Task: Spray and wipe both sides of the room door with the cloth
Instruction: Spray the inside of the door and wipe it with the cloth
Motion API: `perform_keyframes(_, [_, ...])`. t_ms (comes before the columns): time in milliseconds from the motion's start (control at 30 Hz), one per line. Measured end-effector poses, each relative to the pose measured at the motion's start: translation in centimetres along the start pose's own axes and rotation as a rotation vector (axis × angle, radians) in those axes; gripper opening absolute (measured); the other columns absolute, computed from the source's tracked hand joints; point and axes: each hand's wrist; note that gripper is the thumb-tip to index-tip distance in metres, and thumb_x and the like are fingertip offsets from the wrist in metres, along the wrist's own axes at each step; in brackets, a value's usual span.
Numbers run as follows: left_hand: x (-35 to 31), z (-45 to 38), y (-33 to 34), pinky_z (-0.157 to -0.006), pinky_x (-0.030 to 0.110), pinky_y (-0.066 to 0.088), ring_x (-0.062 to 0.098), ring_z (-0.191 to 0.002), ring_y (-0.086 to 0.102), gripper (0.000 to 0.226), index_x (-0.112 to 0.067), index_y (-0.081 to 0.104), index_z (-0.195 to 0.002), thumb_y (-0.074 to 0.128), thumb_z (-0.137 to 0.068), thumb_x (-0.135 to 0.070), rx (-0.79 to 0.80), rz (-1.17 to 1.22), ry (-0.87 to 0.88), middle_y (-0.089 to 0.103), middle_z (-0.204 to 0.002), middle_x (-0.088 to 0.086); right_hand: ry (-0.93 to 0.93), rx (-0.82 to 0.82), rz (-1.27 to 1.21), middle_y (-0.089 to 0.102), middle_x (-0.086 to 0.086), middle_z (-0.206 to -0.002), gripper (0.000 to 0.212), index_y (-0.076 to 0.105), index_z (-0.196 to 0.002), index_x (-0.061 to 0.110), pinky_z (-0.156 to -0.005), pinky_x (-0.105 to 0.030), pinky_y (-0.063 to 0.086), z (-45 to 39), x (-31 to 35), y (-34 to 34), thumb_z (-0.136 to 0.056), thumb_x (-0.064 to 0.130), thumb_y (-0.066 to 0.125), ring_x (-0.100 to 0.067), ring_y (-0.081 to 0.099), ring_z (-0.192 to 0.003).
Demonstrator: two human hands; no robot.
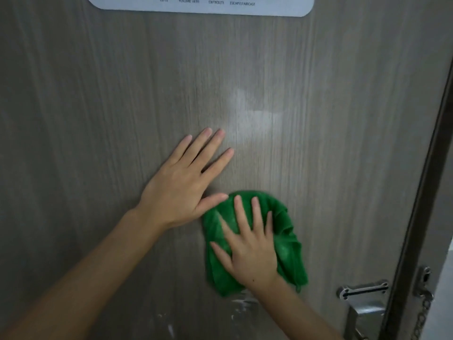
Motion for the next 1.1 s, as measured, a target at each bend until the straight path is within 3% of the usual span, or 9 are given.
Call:
perform_keyframes(67, [0.0, 0.0, 0.0, -0.120, 0.043, 0.004, 0.033, -0.146, 0.014, 0.064, -0.013, 0.023, -0.151, 0.015, -0.102, -0.054, -0.025, 0.019, -0.004, 0.014, -0.158, 0.016, -0.190, 0.050, -0.030, 0.003, -0.006, -0.161, 0.064, 0.030, -0.146, 0.036, -0.089, -0.039, 0.048, 1.2, -0.5, -0.1, -0.088, 0.059, 0.046, -0.033, 0.002, -0.147])
perform_keyframes(200, [0.0, 0.0, 0.1, -0.120, 0.043, 0.005, 0.033, -0.146, 0.015, 0.061, -0.014, 0.023, -0.151, 0.015, -0.103, -0.051, -0.035, 0.014, -0.006, 0.014, -0.158, 0.016, -0.391, 0.085, -0.089, 0.021, -0.004, -0.156, 0.062, 0.033, -0.144, 0.034, -0.056, -0.025, 0.050, -0.4, -4.3, -1.3, -0.089, 0.060, 0.048, -0.029, 0.007, -0.147])
perform_keyframes(300, [0.0, 0.0, 0.2, -0.120, 0.043, 0.004, 0.033, -0.146, 0.014, 0.063, -0.013, 0.018, -0.151, 0.012, -0.102, -0.051, -0.032, -0.003, -0.006, 0.012, -0.158, 0.015, -0.235, -0.051, -0.014, 0.026, -0.007, -0.154, 0.060, 0.035, -0.144, 0.032, -0.086, -0.040, 0.045, -4.3, -8.3, -2.8, -0.092, 0.063, 0.040, -0.034, 0.015, -0.145])
perform_keyframes(367, [0.0, 0.0, 0.3, -0.120, 0.044, 0.004, 0.034, -0.146, 0.013, 0.064, -0.011, 0.011, -0.152, 0.012, -0.102, -0.052, -0.037, -0.002, -0.001, 0.009, -0.157, 0.017, -0.057, -0.109, 0.049, 0.023, -0.010, -0.156, 0.063, 0.032, -0.146, 0.031, -0.109, -0.055, 0.022, -7.9, -10.7, -4.1, -0.092, 0.063, 0.036, -0.038, 0.017, -0.143])
perform_keyframes(600, [0.1, 0.9, 0.9, -0.121, 0.045, -0.004, 0.027, -0.149, -0.010, 0.068, -0.013, -0.008, -0.154, 0.022, -0.103, -0.047, -0.264, 0.057, -0.029, -0.010, -0.160, 0.017, 0.372, -0.231, 0.051, 0.020, -0.015, -0.158, 0.060, 0.028, -0.150, 0.030, -0.115, -0.059, 0.008, -18.3, -9.2, -6.7, -0.097, 0.056, 0.031, -0.042, 0.013, -0.144])
perform_keyframes(833, [0.1, 1.4, 1.1, -0.121, 0.046, 0.000, 0.030, -0.149, -0.003, 0.068, -0.011, -0.001, -0.154, 0.023, -0.101, -0.046, -0.402, 0.030, 0.039, -0.011, -0.160, 0.015, -0.033, -0.109, 0.004, 0.018, -0.012, -0.159, 0.058, 0.028, -0.150, 0.028, -0.114, -0.058, 0.002, -15.0, -1.6, -4.4, -0.097, 0.049, 0.037, -0.042, 0.007, -0.145])
perform_keyframes(900, [0.0, 1.5, 1.2, -0.121, 0.046, 0.001, 0.031, -0.149, 0.000, 0.068, -0.011, 0.002, -0.155, 0.021, -0.101, -0.047, -0.409, 0.034, 0.054, -0.008, -0.161, 0.016, -0.184, -0.022, -0.065, 0.018, -0.011, -0.159, 0.060, 0.023, -0.152, 0.018, -0.115, -0.050, 0.018, -12.7, 0.7, -3.0, -0.097, 0.039, 0.039, -0.040, 0.011, -0.145])
perform_keyframes(967, [-0.2, 1.6, 1.2, -0.121, 0.047, 0.004, 0.032, -0.149, 0.005, 0.068, -0.011, 0.007, -0.154, 0.020, -0.100, -0.048, -0.408, -0.002, 0.098, -0.002, -0.161, 0.018, -0.251, 0.013, -0.200, 0.027, -0.012, -0.156, 0.064, 0.029, -0.149, 0.010, -0.094, -0.039, 0.048, -11.6, 1.2, -2.4, -0.093, 0.027, 0.052, -0.035, 0.026, -0.140])
perform_keyframes(1100, [-0.1, 1.7, 1.0, -0.121, 0.046, 0.003, 0.030, -0.149, 0.004, 0.065, -0.013, 0.011, -0.154, 0.023, -0.100, -0.046, -0.351, -0.021, 0.096, -0.003, -0.161, 0.017, -0.266, -0.039, -0.117, 0.029, -0.008, -0.156, 0.065, 0.036, -0.147, 0.017, -0.089, -0.042, 0.043, -13.1, -2.4, -3.8, -0.092, 0.048, 0.052, -0.032, 0.015, -0.145])
Point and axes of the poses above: each hand's wrist, its own z-axis away from the middle knuckle, its own y-axis out of the palm, x = y × z
